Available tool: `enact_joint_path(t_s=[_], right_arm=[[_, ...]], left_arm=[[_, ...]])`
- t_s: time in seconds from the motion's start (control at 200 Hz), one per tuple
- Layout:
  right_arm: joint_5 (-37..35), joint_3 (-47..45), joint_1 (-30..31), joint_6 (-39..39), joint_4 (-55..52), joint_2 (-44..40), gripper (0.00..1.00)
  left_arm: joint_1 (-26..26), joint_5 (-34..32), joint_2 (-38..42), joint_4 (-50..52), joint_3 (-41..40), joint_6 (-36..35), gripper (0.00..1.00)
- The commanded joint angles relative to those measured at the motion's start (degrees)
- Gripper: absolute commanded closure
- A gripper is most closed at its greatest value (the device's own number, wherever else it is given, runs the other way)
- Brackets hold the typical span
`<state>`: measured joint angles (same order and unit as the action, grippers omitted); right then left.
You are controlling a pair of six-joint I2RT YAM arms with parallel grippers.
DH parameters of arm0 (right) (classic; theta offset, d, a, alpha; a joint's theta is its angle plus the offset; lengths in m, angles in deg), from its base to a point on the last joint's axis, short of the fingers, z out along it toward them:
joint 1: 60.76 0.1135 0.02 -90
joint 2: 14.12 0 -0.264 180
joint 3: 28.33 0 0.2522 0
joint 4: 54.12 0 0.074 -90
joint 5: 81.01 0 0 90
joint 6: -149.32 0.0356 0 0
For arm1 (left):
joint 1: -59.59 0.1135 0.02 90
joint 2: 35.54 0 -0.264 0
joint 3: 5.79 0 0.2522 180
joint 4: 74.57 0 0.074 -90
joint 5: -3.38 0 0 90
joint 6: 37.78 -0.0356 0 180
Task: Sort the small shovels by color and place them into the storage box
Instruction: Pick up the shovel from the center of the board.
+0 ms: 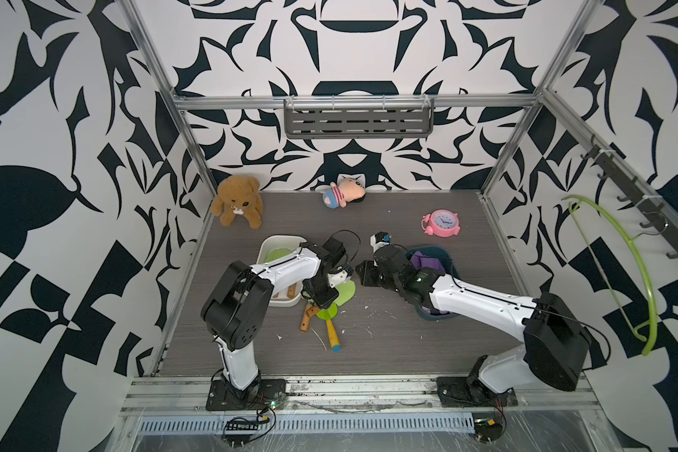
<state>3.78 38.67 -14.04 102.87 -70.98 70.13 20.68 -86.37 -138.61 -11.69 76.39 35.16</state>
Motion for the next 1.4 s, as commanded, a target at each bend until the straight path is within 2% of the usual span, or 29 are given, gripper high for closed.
enact_joint_path(t_s=[0.0,0.25,0.445,0.635,0.825,1.115,1.395], right_arm=[[-1.6,-0.2,0.1,-0.3,0.7,-2.0,0.7],[-1.9,-0.6,0.0,-0.3,0.5,-2.2,0.7],[-2.4,-0.7,0.0,-0.3,0.2,-2.6,0.7],[-2.8,-0.4,0.0,-0.4,-0.1,-2.8,0.7],[-3.2,-0.6,0.0,0.1,0.5,-3.4,0.7],[-1.1,-0.9,0.0,2.1,7.9,-2.7,0.7],[3.0,1.3,0.0,6.3,16.1,2.3,0.68]], left_arm=[[-0.5,-0.1,-1.6,1.4,1.1,-0.4,0.61],[-1.1,-0.7,-2.8,1.4,1.4,-0.3,0.62],[-1.4,-1.0,-2.3,1.7,1.7,-0.2,0.7],[-1.4,-0.8,-0.9,2.0,1.9,-0.3,0.82],[-1.0,-1.1,4.0,1.4,1.1,-0.3,1.0],[8.1,6.8,13.0,1.0,1.3,2.9,1.0],[12.2,12.3,17.5,-0.8,-0.9,5.6,1.0]])
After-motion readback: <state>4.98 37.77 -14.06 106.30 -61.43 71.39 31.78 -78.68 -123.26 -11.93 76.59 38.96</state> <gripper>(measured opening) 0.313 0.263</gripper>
